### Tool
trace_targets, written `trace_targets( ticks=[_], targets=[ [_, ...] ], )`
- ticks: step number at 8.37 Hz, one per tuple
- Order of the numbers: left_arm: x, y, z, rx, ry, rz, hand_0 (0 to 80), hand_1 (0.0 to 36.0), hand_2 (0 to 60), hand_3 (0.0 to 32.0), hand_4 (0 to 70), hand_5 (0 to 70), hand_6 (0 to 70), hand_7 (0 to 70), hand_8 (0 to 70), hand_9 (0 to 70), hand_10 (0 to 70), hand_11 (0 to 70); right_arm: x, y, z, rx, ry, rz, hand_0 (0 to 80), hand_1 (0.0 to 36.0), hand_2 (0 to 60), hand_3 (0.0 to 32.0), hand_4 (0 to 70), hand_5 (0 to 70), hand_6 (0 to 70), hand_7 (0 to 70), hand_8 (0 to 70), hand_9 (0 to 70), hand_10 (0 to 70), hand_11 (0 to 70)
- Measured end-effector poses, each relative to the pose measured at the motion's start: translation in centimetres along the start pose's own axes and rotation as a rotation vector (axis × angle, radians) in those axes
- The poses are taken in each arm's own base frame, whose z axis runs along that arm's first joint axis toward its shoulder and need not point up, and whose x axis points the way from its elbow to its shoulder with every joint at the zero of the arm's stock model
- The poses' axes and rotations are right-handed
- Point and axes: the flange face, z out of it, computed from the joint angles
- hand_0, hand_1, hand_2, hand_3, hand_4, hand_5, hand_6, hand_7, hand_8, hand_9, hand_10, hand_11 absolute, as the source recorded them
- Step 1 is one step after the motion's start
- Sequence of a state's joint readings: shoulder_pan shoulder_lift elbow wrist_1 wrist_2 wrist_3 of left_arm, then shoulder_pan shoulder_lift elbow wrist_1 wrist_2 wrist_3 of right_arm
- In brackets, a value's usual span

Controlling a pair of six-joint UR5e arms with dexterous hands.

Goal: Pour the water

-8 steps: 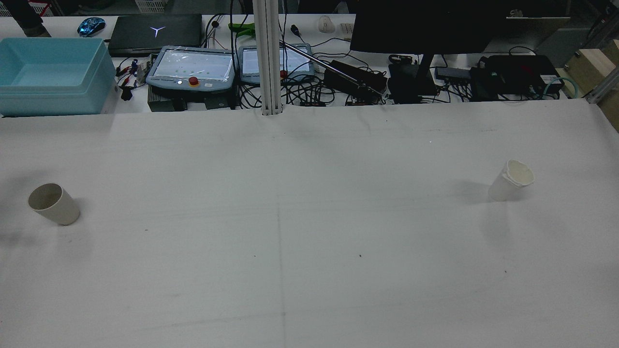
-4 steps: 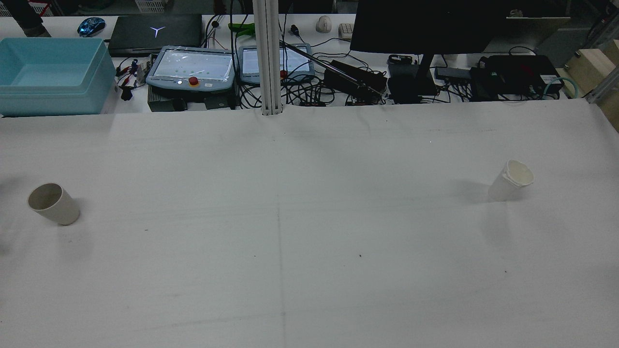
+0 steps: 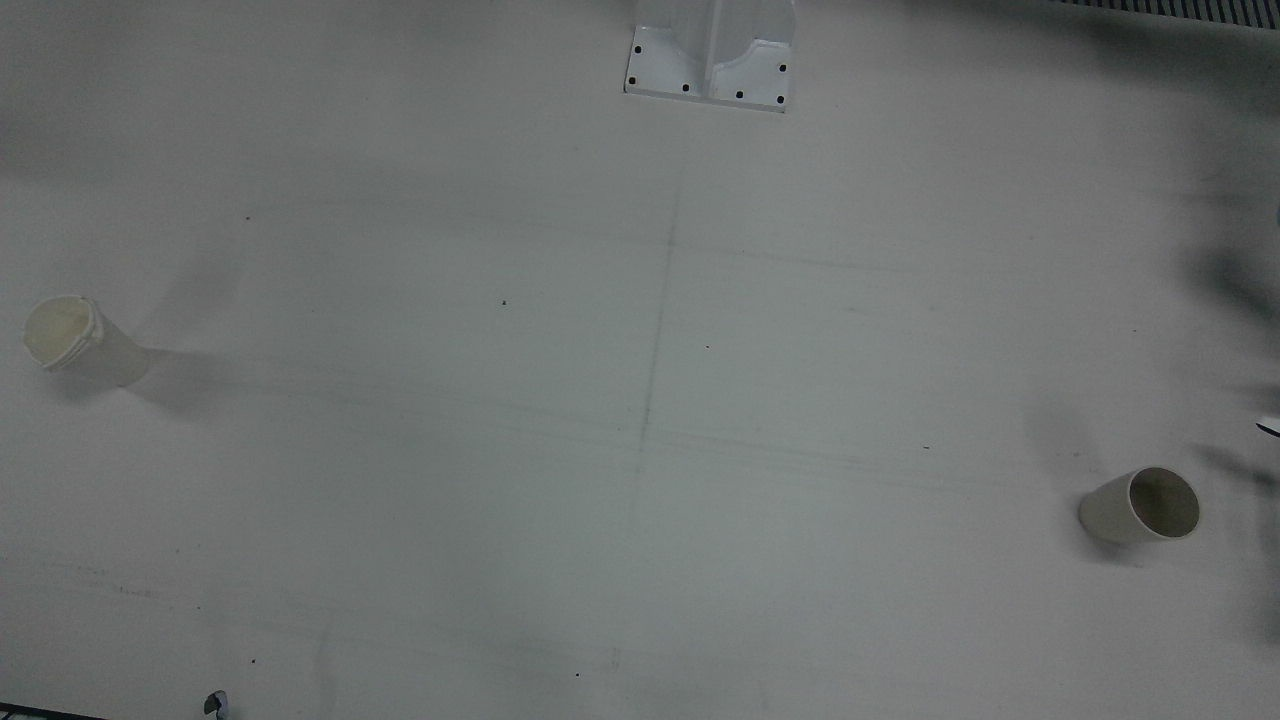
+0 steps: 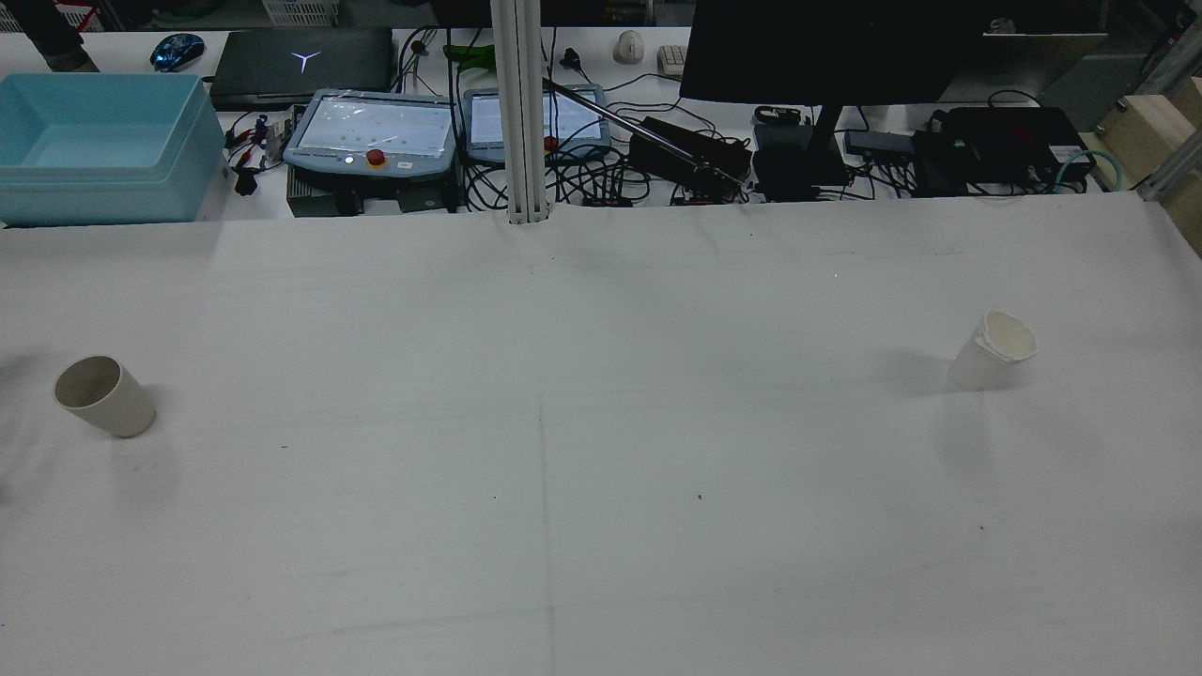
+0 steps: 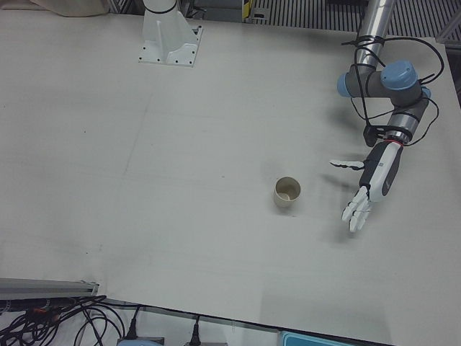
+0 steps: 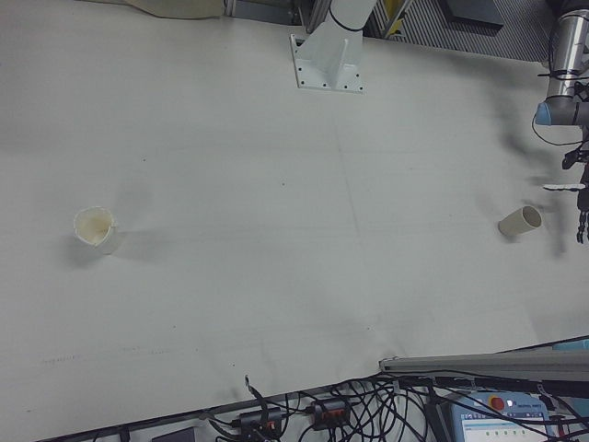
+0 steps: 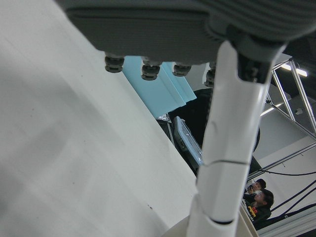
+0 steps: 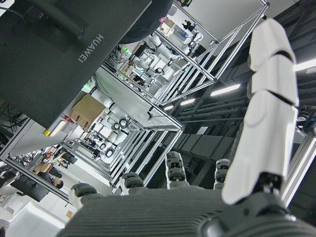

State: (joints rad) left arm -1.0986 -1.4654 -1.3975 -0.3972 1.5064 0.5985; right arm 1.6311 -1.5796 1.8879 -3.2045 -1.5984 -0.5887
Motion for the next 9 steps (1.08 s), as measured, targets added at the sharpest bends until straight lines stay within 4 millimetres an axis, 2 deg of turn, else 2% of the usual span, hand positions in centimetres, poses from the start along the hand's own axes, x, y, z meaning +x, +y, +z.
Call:
trace_targets(
  ticks=[2,5,7,9],
  targets=[
    [-1.9,1.3,0.8,-0.028,-0.035,-0.006,80.0,22.5,0.0,10.0,17.0,0.0,5.2,3.3,8.5,3.3,2.6,7.0,0.1,0.0,0.0,-0.001,0.003,-0.001,52.1,21.2,14.0,28.0,0.0,7.0,9.8,13.4,3.8,4.2,0.0,0.0],
    [-2.1,3.0,3.3,-0.048,-0.041,-0.007,80.0,24.0,0.0,10.0,17.8,0.0,5.9,3.9,8.6,3.3,2.7,7.3,0.4,0.2,0.2,-0.004,0.007,0.000,52.1,21.0,14.0,28.0,0.0,7.1,9.8,13.3,4.4,4.8,0.0,0.0],
    [-1.8,4.2,5.3,-0.060,-0.040,-0.011,80.0,21.4,0.0,9.8,18.6,0.0,6.3,3.9,8.4,2.7,2.6,6.8,0.5,0.3,0.2,-0.006,0.010,0.001,51.8,20.9,14.5,28.4,0.0,7.0,9.6,13.0,4.3,4.7,0.0,0.0],
    [-1.6,4.7,6.1,-0.070,-0.041,-0.017,80.0,19.6,0.0,10.0,19.2,0.0,6.3,3.8,8.2,2.4,2.4,6.3,0.9,0.4,0.4,-0.010,0.017,0.003,51.7,20.9,14.5,28.4,0.0,7.0,9.6,13.0,4.2,4.6,0.0,0.0]
  ],
)
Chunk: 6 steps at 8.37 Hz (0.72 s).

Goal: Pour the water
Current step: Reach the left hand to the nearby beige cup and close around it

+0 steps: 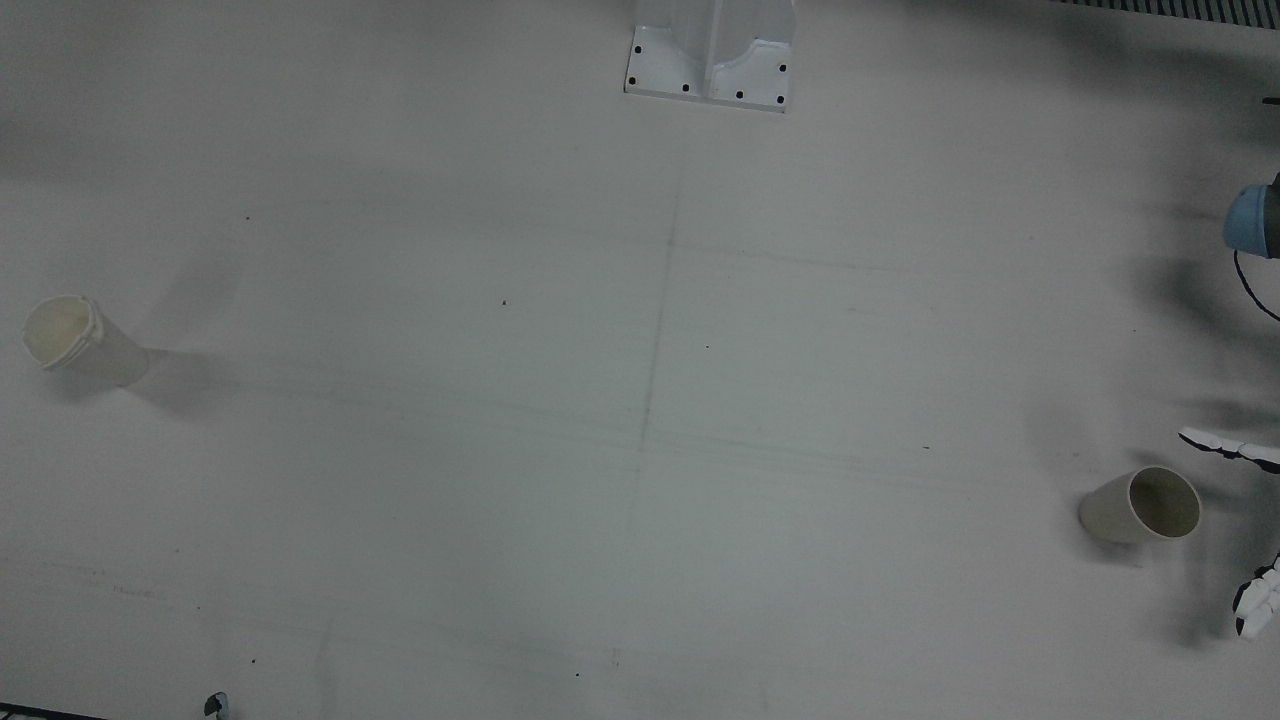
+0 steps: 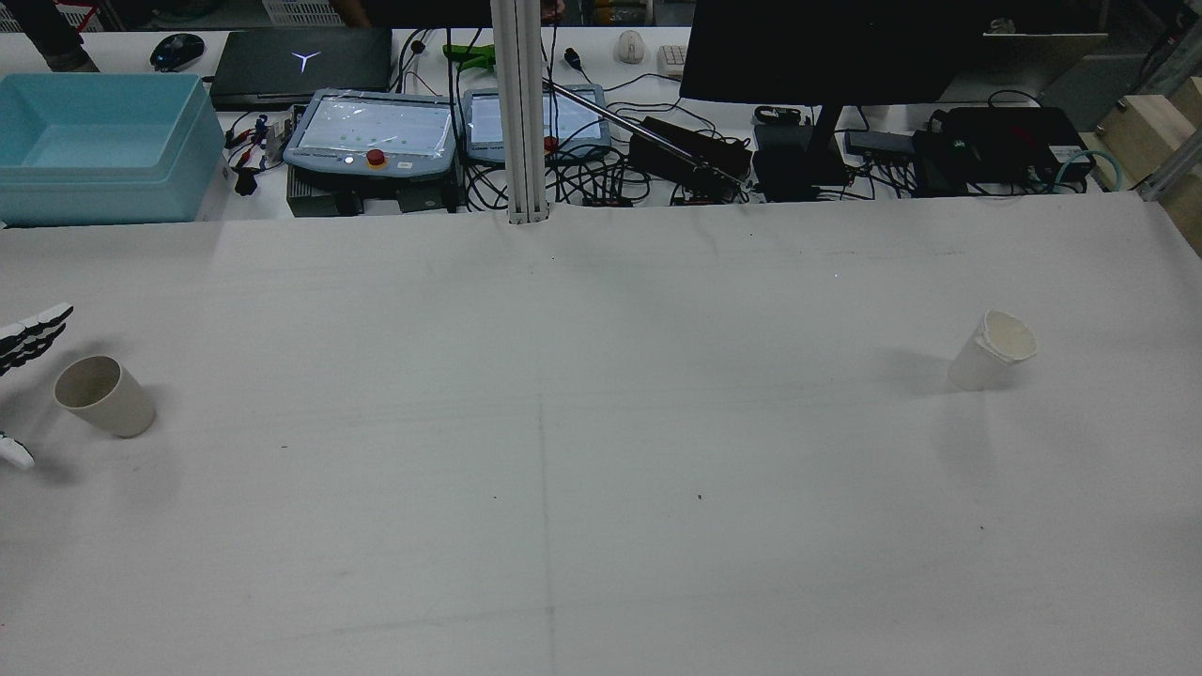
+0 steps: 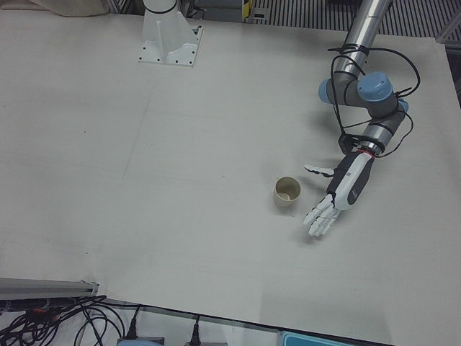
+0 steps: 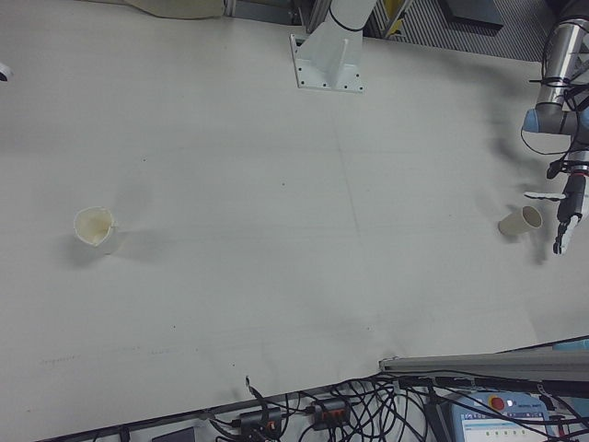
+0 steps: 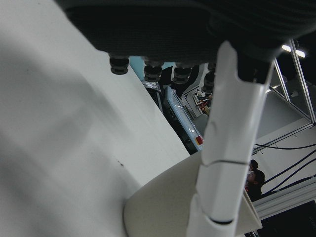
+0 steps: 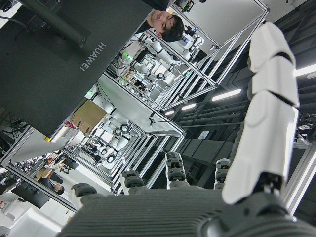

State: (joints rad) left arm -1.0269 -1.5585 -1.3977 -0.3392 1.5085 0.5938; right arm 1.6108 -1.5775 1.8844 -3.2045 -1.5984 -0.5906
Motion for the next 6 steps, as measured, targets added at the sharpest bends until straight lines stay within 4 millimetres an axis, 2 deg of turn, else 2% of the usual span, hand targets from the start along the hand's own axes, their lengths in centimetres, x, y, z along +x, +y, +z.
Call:
trace_targets(
  ticks=[1,2,4,6],
  targets=[
    [0.0,0.3,0.3,-0.008,-0.001,-0.005,80.0,20.9,0.0,8.8,19.8,0.0,7.2,4.5,8.5,2.3,2.5,6.7,0.1,0.1,0.1,-0.002,0.003,0.001,51.8,20.9,14.6,28.2,0.0,7.0,9.7,13.0,4.2,4.5,0.0,0.0],
    [-0.6,1.0,0.9,-0.019,-0.015,-0.024,80.0,20.5,0.0,8.6,19.8,0.0,7.4,4.7,8.6,2.3,2.6,6.7,0.3,0.1,0.1,-0.003,0.005,0.001,51.9,20.9,14.8,28.2,0.0,7.0,9.7,12.9,4.3,4.7,0.0,0.0],
    [-1.7,2.3,2.3,-0.038,-0.039,-0.055,80.0,23.9,0.0,8.0,20.3,0.0,8.0,5.0,8.9,2.5,2.9,7.6,0.4,0.2,0.1,-0.004,0.007,0.002,51.7,21.0,15.2,28.4,0.0,7.0,9.7,13.0,4.7,5.2,0.0,0.0],
    [-1.7,3.0,3.1,-0.043,-0.043,-0.066,80.0,25.2,0.0,7.8,20.6,0.0,8.2,5.2,9.2,2.7,2.9,7.8,0.4,0.2,0.2,-0.006,0.008,0.004,51.5,20.9,15.4,28.4,0.0,7.0,9.7,12.7,4.6,4.9,0.0,0.0]
  ],
)
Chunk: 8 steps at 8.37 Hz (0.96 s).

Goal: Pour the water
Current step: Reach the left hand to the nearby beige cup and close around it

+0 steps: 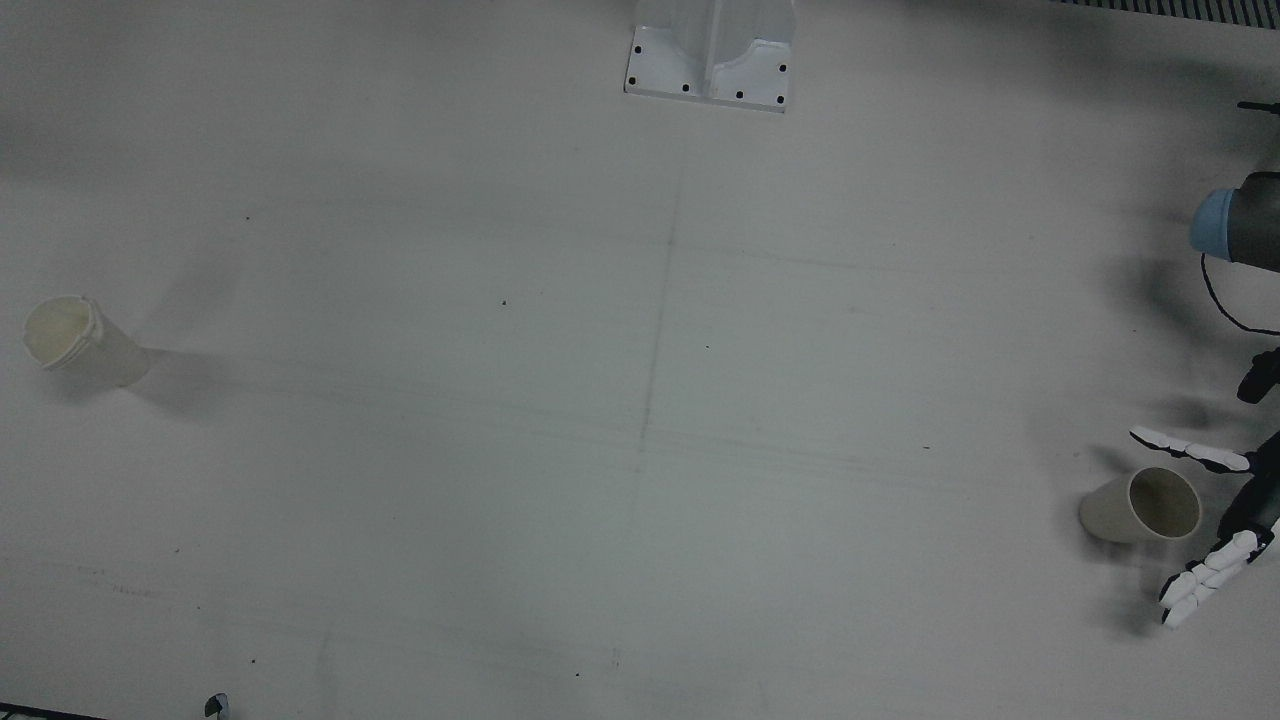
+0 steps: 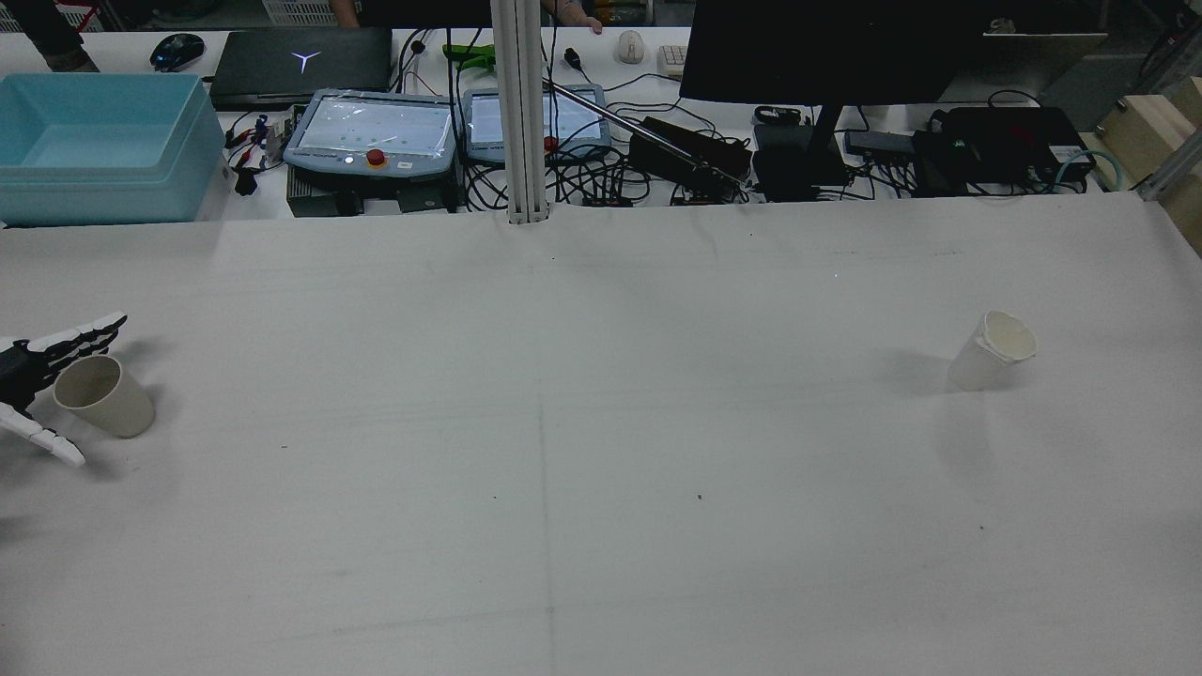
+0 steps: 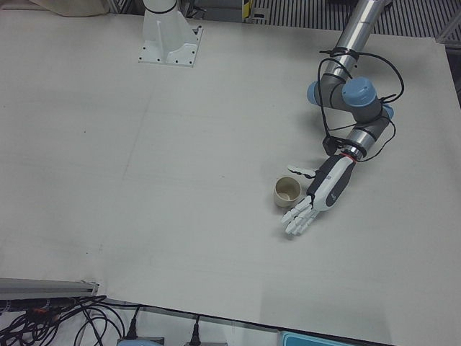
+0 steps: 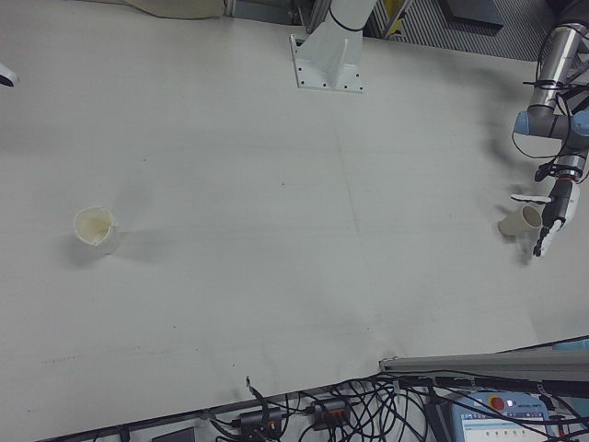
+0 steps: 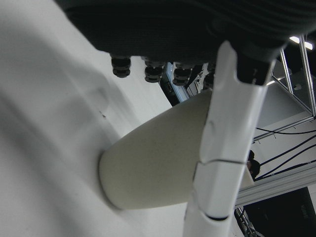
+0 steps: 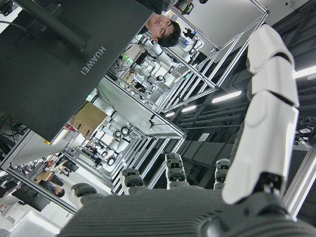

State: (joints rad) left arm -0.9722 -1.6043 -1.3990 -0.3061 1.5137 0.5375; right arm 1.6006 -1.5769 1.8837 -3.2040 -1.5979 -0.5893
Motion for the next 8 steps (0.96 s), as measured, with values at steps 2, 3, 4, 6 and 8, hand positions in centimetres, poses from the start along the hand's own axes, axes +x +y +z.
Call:
trace_targets(
  ticks=[2,3,4,6,8],
  targets=[
    [-0.2,0.3,0.7,0.001,-0.008,-0.009,80.0,24.8,0.0,8.4,20.1,0.0,8.0,5.0,9.2,2.7,2.8,7.5,0.3,0.1,0.1,-0.002,0.006,0.001,51.7,20.7,15.2,27.6,0.0,7.1,10.0,13.0,5.0,5.5,0.0,0.0],
    [-0.5,0.4,0.7,0.003,-0.016,-0.012,80.0,24.4,0.0,8.2,20.2,0.0,8.0,4.8,9.3,2.7,2.6,7.3,0.7,-0.1,0.2,0.001,0.013,0.003,51.5,20.8,15.4,28.0,0.0,7.1,9.8,12.8,4.9,5.3,0.0,0.0],
    [-0.7,0.4,0.8,0.004,-0.020,-0.013,80.0,24.1,0.0,7.4,20.5,0.0,8.2,4.9,9.3,2.6,2.7,7.3,1.0,-0.2,0.2,0.004,0.017,0.005,51.4,20.7,15.5,28.0,0.0,7.0,9.7,12.5,4.8,5.2,0.0,0.0],
    [-0.8,0.5,0.8,0.004,-0.024,-0.013,80.0,24.5,0.0,3.4,21.2,8.8,8.7,5.4,9.5,2.6,3.0,7.8,1.4,-0.2,0.3,0.005,0.023,0.007,51.4,20.3,15.1,27.8,0.0,7.1,9.7,12.4,5.4,5.8,0.0,0.0],
    [-0.9,0.6,0.8,0.006,-0.031,-0.016,80.0,27.5,0.0,0.0,24.6,45.0,9.4,6.0,9.8,2.8,4.0,9.4,1.6,-0.3,0.3,0.006,0.025,0.007,51.2,20.3,15.2,28.2,0.0,7.0,9.5,12.0,5.5,6.0,0.0,0.0]
  ],
)
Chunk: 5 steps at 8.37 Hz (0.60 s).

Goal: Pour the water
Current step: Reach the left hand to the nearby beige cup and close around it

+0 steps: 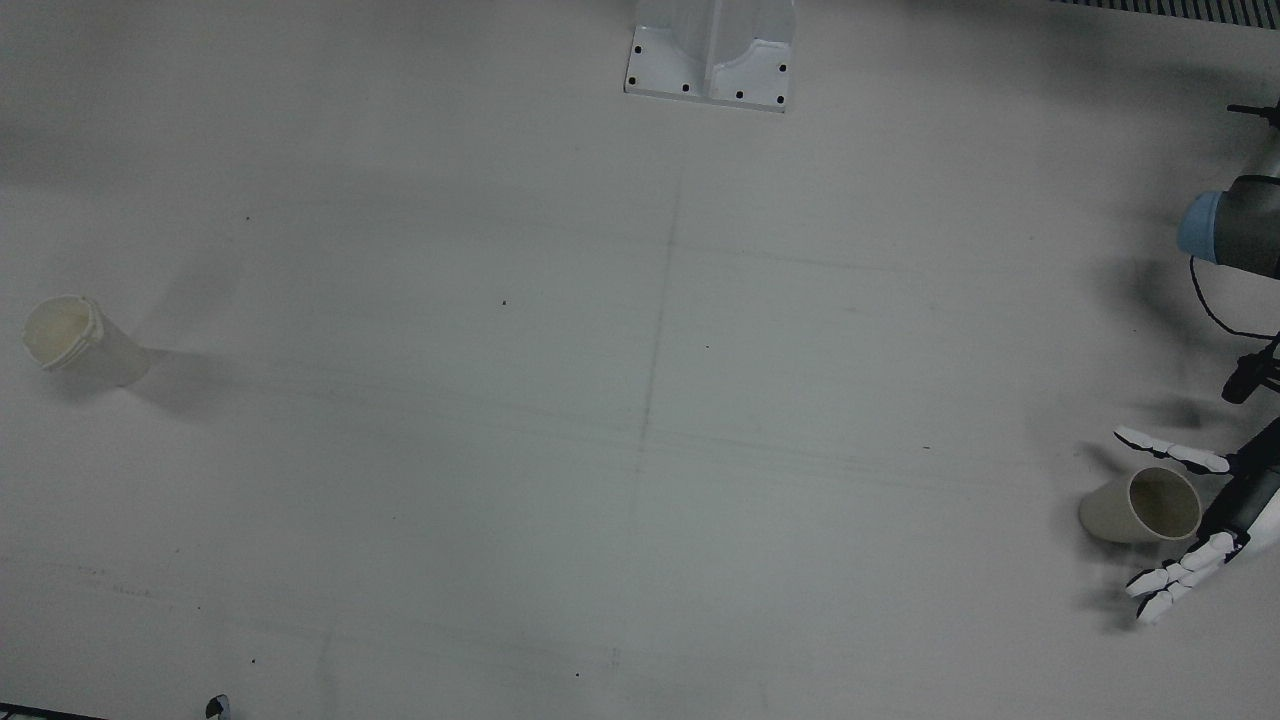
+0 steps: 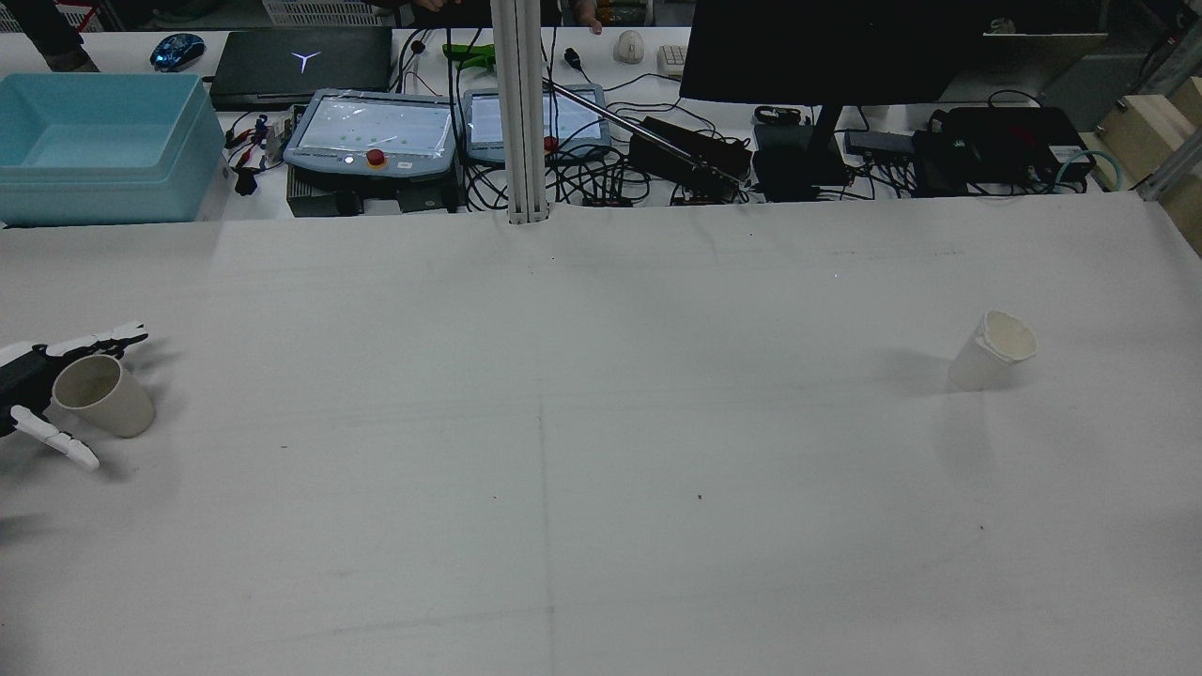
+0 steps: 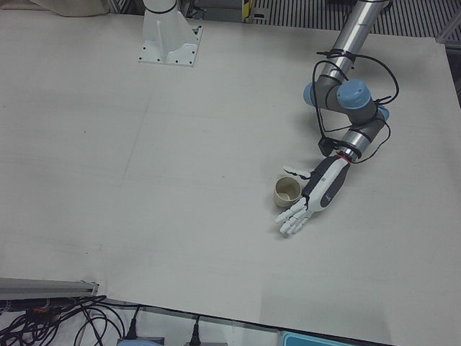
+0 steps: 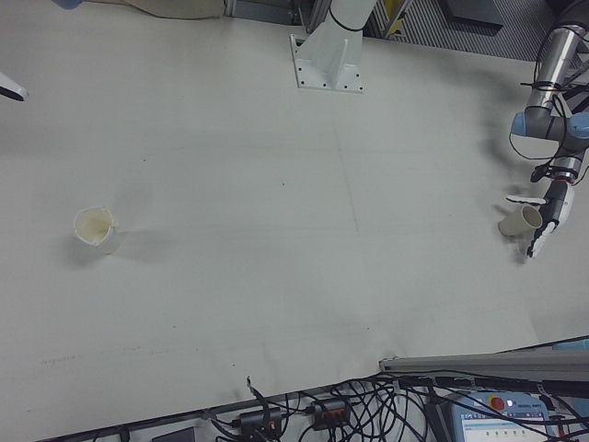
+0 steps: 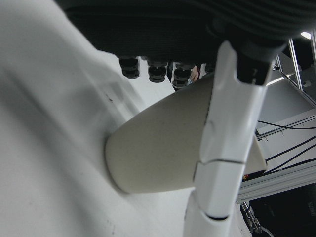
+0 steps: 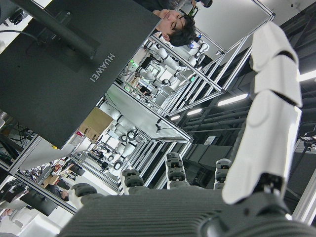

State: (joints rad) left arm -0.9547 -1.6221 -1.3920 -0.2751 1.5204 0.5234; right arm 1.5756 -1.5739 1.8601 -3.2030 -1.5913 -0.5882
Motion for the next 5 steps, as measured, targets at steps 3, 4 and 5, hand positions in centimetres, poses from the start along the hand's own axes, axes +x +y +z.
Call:
trace_targets(
  ticks=[3,4,5],
  targets=[
    [-0.28,-0.09,-0.11,0.010,-0.015,-0.011,80.0,36.0,0.0,0.0,38.3,70.0,9.4,5.7,10.2,1.8,5.2,11.6,0.00,-0.03,0.01,0.000,-0.001,0.001,50.9,20.2,15.5,27.8,0.0,7.0,9.3,12.1,5.4,6.0,0.0,0.0],
    [-0.30,-0.08,-0.11,0.014,-0.018,-0.012,80.0,36.0,0.0,0.0,48.6,70.0,9.6,7.3,10.0,1.3,5.2,11.4,-0.02,-0.04,0.00,0.000,-0.001,0.001,50.9,20.2,15.6,28.2,0.0,6.9,9.2,12.1,5.4,5.9,0.0,0.0],
    [-0.30,-0.10,-0.14,0.018,-0.020,-0.013,80.0,36.0,0.2,0.0,60.3,70.0,10.5,10.8,10.1,1.7,5.4,11.3,-0.04,-0.05,-0.01,0.000,-0.002,0.000,50.9,20.1,15.5,27.8,0.0,6.9,9.3,12.1,5.6,6.2,0.0,0.0]
  ],
)
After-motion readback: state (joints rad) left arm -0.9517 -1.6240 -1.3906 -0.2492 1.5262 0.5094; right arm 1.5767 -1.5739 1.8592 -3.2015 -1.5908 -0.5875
